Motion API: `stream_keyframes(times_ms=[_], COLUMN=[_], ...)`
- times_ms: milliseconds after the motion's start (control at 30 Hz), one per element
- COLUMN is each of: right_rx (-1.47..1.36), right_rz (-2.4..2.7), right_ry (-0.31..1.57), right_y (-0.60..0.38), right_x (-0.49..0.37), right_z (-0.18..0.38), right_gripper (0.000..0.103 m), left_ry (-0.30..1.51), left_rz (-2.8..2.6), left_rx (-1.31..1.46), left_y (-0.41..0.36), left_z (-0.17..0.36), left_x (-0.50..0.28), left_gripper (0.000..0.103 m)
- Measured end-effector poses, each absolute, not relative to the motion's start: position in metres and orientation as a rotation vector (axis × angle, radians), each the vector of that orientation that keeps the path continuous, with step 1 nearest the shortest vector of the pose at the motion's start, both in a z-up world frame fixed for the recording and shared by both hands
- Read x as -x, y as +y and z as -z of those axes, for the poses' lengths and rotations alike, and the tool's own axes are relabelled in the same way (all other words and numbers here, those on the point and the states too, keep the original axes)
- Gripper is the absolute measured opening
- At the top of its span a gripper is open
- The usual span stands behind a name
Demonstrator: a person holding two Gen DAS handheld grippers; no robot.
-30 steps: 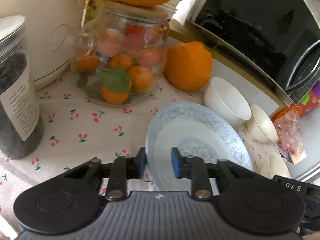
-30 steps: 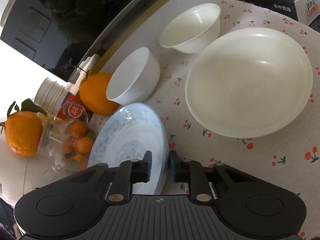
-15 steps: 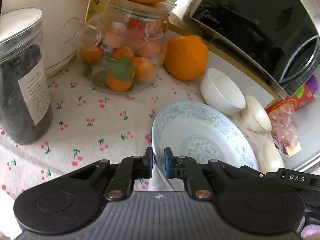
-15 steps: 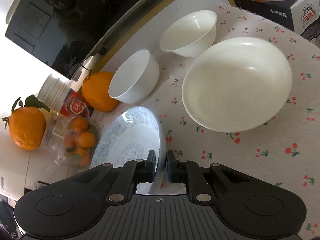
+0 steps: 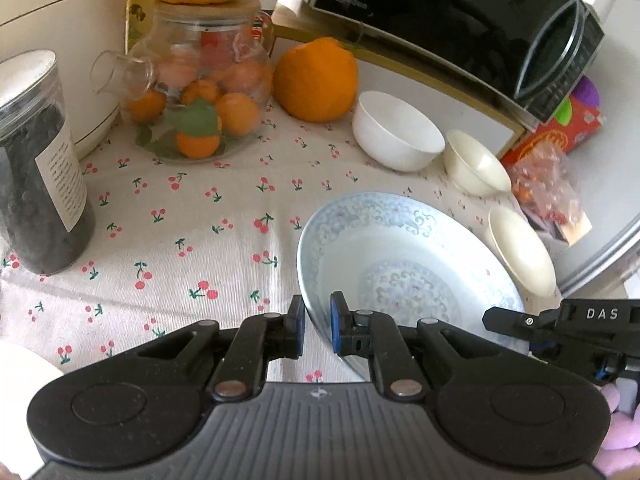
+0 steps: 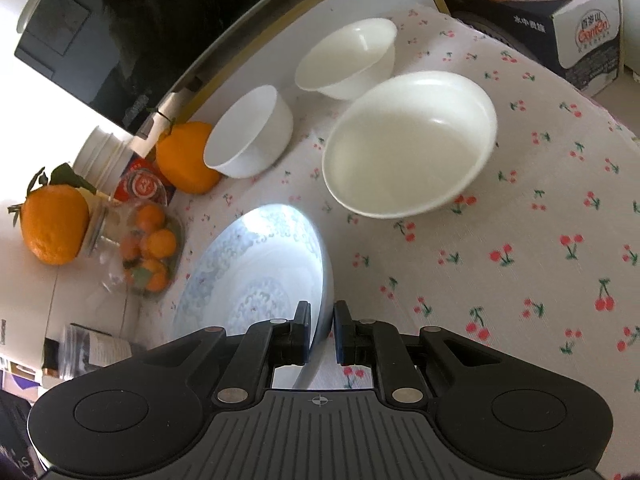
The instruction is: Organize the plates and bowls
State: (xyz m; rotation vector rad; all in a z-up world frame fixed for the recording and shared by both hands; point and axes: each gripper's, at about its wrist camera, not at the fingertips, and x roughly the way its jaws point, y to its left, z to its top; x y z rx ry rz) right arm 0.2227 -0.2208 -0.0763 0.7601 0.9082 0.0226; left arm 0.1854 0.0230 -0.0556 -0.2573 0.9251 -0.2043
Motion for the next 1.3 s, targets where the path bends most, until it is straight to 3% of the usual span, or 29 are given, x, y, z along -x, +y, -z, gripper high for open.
stream_keyframes(times_ms=[867,967,1100,1233,1300], right_rx=[-0.718,-0.7,-0.695,-0.657,-0.629], right_rz=[0.005,-0.001,-0.034,-0.055,-0.068], right_ry=[0.999,1.004,1.001,0.979,0.963], right_y=[-0.216,-0.215,-0.212,-0.211,-0.21], right_x=[-0.223,-0.225,-0.226,-0.221,-0.218], right_z=[0.089,0.088,0.085,0.078,0.073], right_gripper=[0.015,0.018,0.031,0.061,0.067], left_ry=[0.96,0.954,0.936,0.924,0.921], left_rz=[0.213,0.212,0.218,0.21,0.212], left_rx=[0.123,0.098,0.054,0.03,0.026], left_y=[0.012,0.007,0.001,0.0,0.001], left_z=[0.064,0.062,0.059,0.054,0.051], left_x=[-0.18,-0.178,-0.175,-0.172,-0.17], left_gripper=[0.014,0.022,0.05,0.072,0.083])
